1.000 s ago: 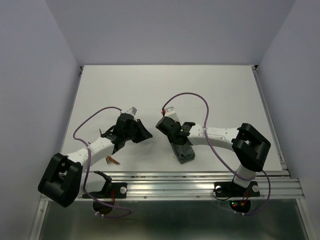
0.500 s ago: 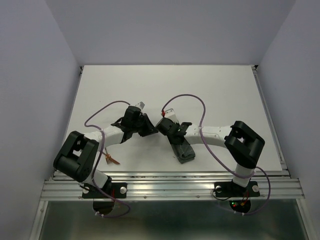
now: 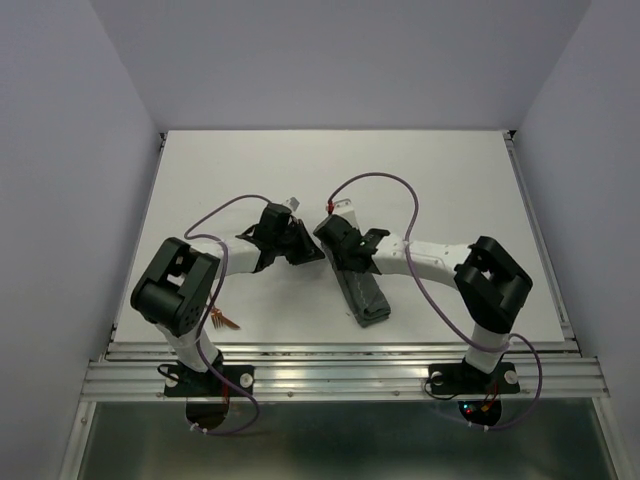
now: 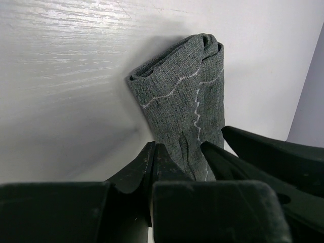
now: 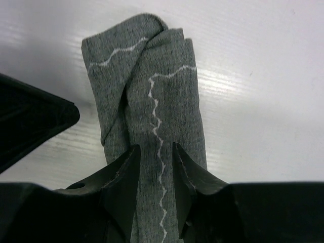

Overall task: Fold the napkin into a case and place the utensils inside
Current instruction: Smooth out the smaller rectangle-folded napkin at the center of the board.

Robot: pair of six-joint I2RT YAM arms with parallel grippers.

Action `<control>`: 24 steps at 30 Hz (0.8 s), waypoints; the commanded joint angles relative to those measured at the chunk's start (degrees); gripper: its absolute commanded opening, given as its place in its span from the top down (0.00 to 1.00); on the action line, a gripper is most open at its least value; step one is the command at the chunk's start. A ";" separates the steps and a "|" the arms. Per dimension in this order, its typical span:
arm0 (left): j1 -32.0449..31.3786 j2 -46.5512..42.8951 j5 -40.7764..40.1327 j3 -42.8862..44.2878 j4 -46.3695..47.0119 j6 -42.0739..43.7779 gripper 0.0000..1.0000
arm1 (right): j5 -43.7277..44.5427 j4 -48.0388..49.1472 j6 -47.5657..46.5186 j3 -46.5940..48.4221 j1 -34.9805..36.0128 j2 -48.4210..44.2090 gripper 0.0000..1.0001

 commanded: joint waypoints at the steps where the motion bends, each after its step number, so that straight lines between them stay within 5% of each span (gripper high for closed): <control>1: 0.03 0.56 1.09 2.44 2.03 0.15 0.92 | -2.32 3.31 -1.06 2.96 -1.25 1.50 0.63; 17: 0.03 5.13 1.71 4.29 2.47 0.59 0.93 | -6.46 5.33 -1.41 3.40 -2.39 6.24 0.65; 24: 0.12 6.36 2.06 4.55 2.83 0.85 0.93 | -5.85 5.94 -1.15 3.05 -2.39 5.72 0.87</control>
